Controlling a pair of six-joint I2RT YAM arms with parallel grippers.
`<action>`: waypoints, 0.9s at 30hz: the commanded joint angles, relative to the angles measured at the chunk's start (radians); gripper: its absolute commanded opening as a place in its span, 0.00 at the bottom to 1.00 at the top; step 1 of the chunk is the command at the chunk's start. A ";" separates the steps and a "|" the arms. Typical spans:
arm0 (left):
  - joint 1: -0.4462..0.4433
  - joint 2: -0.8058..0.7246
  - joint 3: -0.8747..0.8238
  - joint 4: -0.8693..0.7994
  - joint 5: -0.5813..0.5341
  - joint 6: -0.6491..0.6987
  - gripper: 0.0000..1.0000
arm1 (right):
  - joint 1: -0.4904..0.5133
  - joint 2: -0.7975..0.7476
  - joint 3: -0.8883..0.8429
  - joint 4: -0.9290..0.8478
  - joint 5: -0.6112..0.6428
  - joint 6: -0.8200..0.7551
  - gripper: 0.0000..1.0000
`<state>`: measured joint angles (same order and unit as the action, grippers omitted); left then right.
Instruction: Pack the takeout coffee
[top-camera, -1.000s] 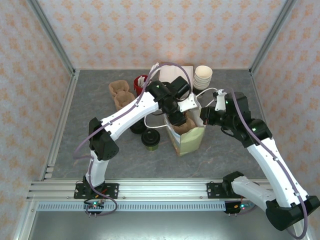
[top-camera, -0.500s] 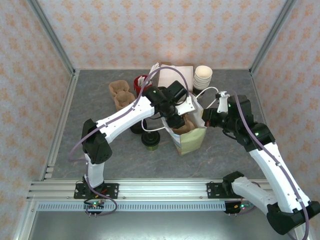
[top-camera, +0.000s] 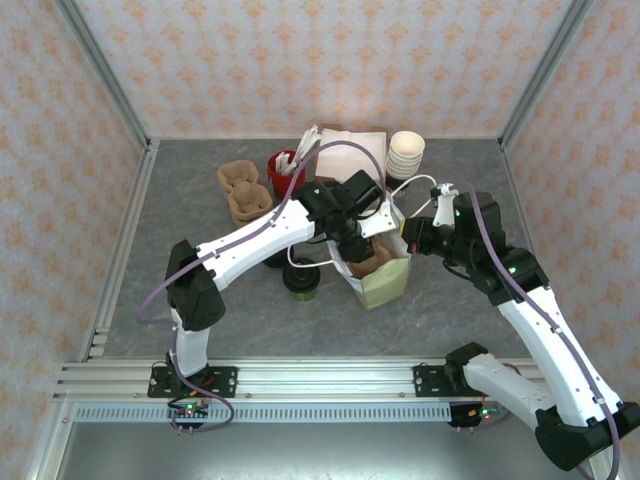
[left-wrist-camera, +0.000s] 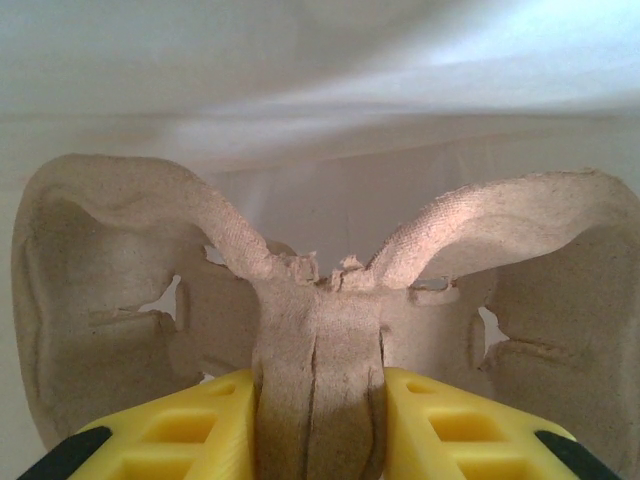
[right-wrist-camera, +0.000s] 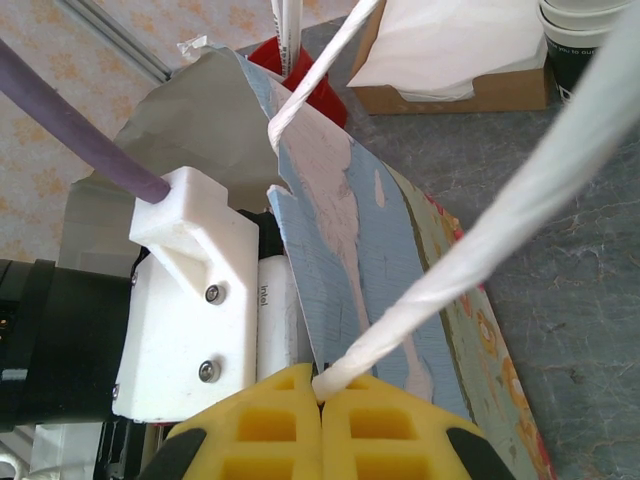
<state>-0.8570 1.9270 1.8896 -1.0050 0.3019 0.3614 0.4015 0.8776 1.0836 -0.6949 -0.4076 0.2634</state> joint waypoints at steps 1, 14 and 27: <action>-0.008 0.028 -0.001 -0.015 -0.050 0.008 0.33 | 0.007 -0.028 0.002 0.067 0.011 0.014 0.03; -0.025 0.072 0.028 -0.055 -0.104 0.018 0.34 | 0.009 -0.039 0.002 0.073 -0.009 0.035 0.02; -0.025 0.053 -0.032 0.061 -0.020 -0.018 0.35 | 0.010 -0.072 -0.067 0.085 -0.018 0.065 0.02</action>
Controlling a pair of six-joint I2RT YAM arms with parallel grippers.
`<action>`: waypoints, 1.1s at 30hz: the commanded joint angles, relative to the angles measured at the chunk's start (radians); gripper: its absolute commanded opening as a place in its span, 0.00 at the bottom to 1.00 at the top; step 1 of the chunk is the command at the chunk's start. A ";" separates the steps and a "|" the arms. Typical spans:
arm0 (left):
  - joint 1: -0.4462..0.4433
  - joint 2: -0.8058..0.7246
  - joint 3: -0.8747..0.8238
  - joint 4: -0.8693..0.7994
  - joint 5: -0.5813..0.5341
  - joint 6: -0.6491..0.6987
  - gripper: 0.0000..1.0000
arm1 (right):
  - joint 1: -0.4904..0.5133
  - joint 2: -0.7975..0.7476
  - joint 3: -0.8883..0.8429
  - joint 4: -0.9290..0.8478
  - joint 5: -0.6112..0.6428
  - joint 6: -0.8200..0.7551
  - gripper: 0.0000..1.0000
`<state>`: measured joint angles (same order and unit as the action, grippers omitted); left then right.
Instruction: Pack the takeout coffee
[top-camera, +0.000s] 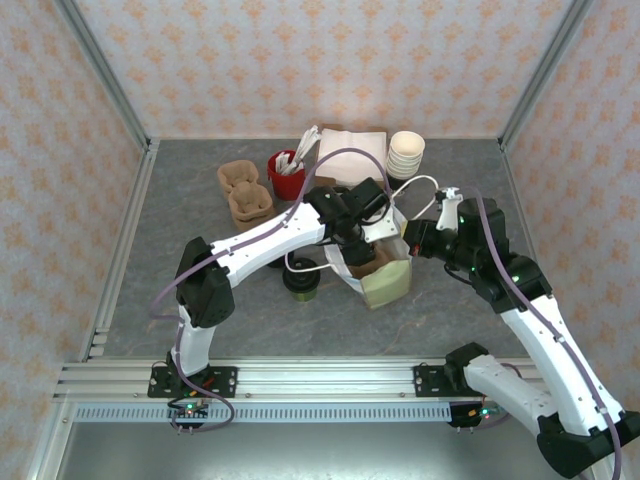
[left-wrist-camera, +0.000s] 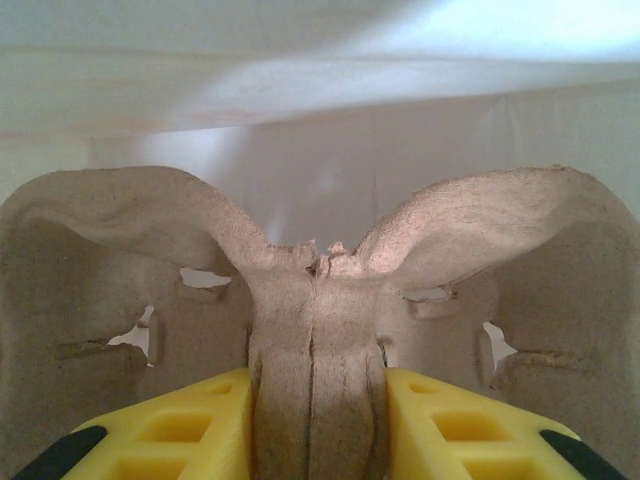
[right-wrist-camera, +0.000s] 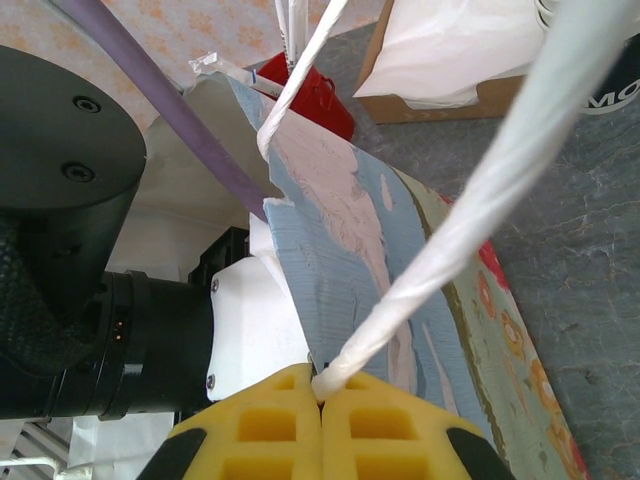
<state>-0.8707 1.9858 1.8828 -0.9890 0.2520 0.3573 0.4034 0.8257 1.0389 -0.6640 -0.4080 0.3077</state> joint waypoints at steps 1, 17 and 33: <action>-0.011 -0.003 -0.031 0.050 0.028 -0.011 0.35 | 0.008 -0.023 -0.032 0.056 -0.017 0.026 0.02; -0.011 0.071 -0.034 0.050 0.032 0.010 0.36 | 0.009 -0.046 -0.063 0.055 -0.004 0.027 0.01; -0.011 0.115 -0.045 0.067 0.122 0.029 0.40 | 0.008 -0.045 -0.063 0.011 0.031 -0.011 0.01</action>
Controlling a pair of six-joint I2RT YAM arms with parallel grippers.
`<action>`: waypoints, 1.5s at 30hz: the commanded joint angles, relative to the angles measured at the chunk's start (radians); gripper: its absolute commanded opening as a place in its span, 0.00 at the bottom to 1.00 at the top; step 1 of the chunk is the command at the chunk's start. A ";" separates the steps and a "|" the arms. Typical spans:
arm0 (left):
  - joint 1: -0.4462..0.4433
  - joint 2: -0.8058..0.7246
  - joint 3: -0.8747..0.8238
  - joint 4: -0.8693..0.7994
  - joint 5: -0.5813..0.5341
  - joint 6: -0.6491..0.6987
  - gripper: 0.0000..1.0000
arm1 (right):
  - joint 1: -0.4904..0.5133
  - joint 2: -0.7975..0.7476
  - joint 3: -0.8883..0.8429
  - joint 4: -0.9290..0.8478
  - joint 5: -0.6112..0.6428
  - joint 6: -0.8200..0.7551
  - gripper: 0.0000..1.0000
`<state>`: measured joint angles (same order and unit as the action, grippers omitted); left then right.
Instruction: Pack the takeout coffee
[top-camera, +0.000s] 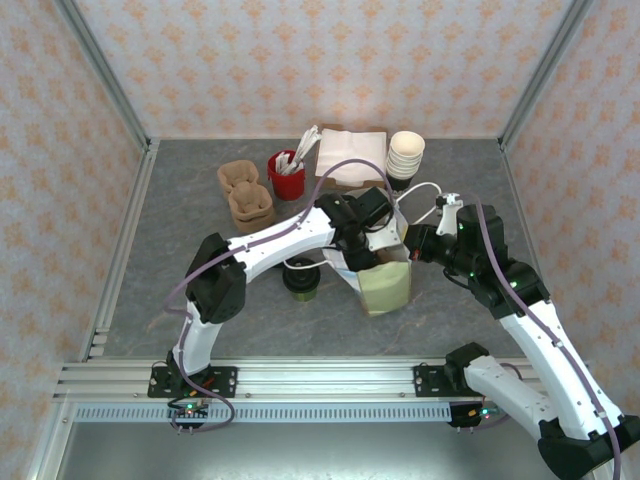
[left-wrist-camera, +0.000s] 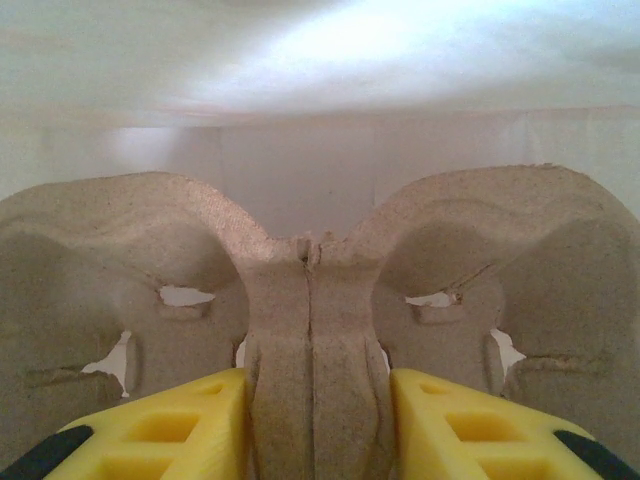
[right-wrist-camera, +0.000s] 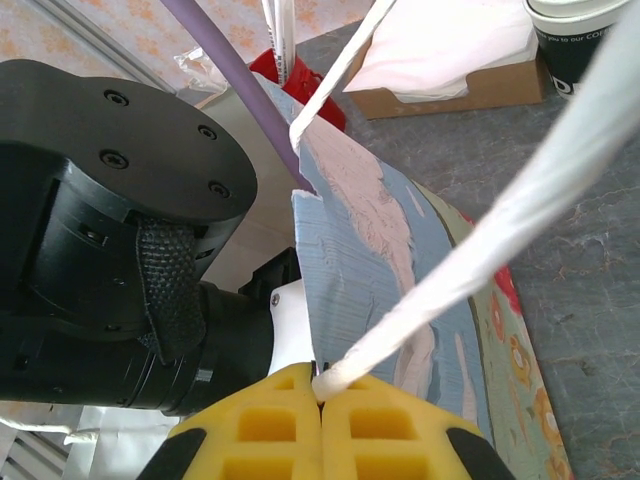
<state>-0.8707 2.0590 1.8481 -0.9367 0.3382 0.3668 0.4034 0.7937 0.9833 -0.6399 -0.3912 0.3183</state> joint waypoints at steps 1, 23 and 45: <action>-0.011 0.049 -0.007 0.012 0.032 0.020 0.40 | 0.009 -0.013 -0.006 -0.012 0.014 -0.022 0.01; -0.010 0.106 -0.008 0.022 0.037 0.025 0.49 | 0.009 -0.016 -0.014 -0.025 0.020 -0.026 0.01; -0.013 -0.037 0.057 -0.079 0.029 0.058 0.96 | 0.008 -0.021 0.001 -0.125 0.106 -0.059 0.01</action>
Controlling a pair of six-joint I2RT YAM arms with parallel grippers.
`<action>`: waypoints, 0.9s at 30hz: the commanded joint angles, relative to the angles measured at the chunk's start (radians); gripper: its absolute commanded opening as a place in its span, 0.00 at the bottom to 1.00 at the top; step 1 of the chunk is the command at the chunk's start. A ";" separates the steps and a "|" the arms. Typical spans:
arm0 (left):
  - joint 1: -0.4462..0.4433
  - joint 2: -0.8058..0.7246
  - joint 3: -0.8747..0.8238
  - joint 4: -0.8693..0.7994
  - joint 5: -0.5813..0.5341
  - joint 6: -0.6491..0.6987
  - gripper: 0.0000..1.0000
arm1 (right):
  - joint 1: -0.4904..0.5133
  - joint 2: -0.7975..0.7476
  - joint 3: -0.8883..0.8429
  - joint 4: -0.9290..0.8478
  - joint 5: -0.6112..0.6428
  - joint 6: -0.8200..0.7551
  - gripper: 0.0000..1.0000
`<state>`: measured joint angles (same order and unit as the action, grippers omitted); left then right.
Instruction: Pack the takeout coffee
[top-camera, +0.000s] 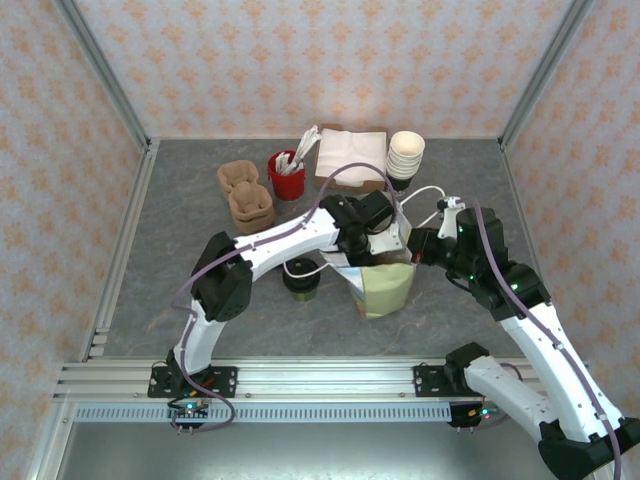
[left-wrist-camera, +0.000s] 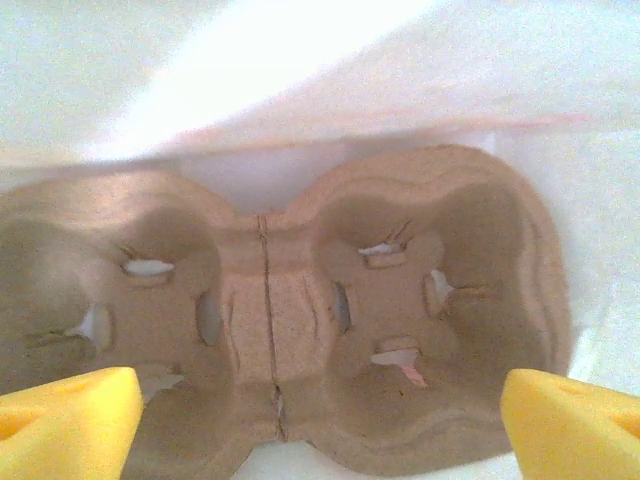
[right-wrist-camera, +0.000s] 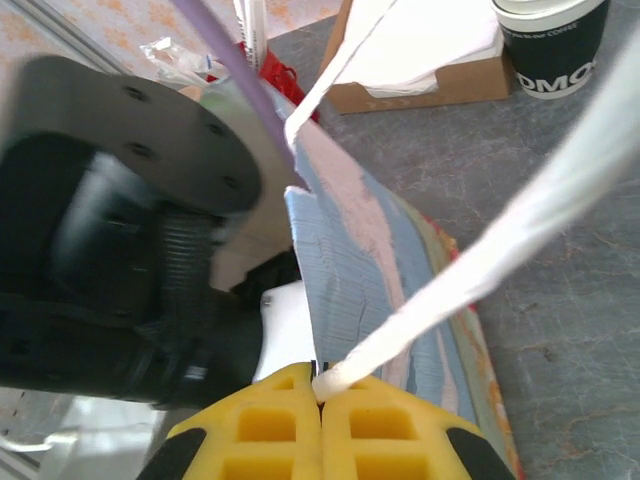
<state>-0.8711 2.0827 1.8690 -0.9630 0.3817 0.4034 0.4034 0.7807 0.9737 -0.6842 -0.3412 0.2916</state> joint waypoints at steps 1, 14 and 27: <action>-0.013 -0.068 0.040 -0.059 -0.013 0.022 0.96 | 0.008 -0.008 0.018 -0.094 0.068 -0.039 0.00; -0.014 -0.136 0.144 -0.090 0.004 -0.028 0.95 | 0.009 -0.006 0.043 -0.107 0.082 -0.033 0.00; -0.012 -0.167 0.287 -0.098 -0.012 -0.134 0.92 | 0.008 -0.004 0.058 -0.098 0.096 -0.010 0.00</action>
<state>-0.8783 1.9610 2.0979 -1.0389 0.3847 0.3252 0.4053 0.7815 1.0023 -0.7712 -0.2756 0.2695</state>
